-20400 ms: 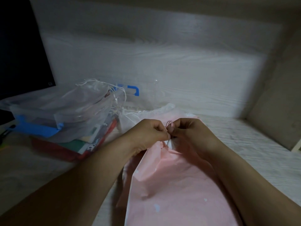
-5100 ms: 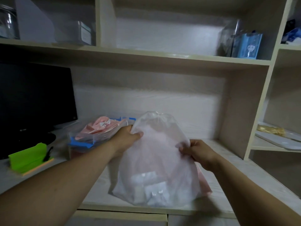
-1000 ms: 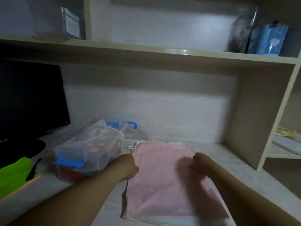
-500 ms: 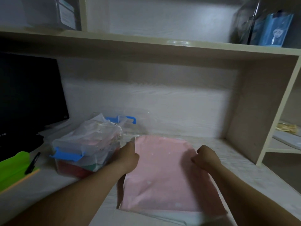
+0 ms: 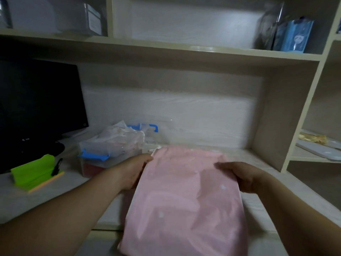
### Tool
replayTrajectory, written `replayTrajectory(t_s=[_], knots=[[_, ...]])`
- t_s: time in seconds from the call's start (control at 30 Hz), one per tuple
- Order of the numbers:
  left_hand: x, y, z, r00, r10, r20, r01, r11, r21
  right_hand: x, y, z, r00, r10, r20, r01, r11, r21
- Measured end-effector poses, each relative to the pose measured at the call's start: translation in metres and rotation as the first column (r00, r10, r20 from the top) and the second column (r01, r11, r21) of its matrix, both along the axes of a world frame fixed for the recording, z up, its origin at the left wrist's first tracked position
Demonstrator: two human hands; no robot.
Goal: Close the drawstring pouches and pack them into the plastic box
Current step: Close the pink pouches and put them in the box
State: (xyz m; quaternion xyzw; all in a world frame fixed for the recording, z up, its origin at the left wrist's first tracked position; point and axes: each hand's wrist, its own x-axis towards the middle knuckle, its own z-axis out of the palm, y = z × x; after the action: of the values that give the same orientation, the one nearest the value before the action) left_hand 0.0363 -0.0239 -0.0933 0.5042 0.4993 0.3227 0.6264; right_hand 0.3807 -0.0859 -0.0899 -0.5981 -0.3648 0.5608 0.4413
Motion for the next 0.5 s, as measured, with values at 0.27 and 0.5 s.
replayTrajectory(t_s=[0.27,0.5], knots=[[-0.009,-0.012,-0.038,0.973,0.155,0.174,-0.16,0.987,0.019,-0.027,-0.007,-0.03,0.999,0.035,-0.039,-0.03,0.993,0.114],[0.002,-0.008,-0.03,0.939,0.129,0.319,-0.167,0.981,0.094,-0.027,0.007,-0.041,0.976,-0.214,-0.025,0.214,0.944,0.25]])
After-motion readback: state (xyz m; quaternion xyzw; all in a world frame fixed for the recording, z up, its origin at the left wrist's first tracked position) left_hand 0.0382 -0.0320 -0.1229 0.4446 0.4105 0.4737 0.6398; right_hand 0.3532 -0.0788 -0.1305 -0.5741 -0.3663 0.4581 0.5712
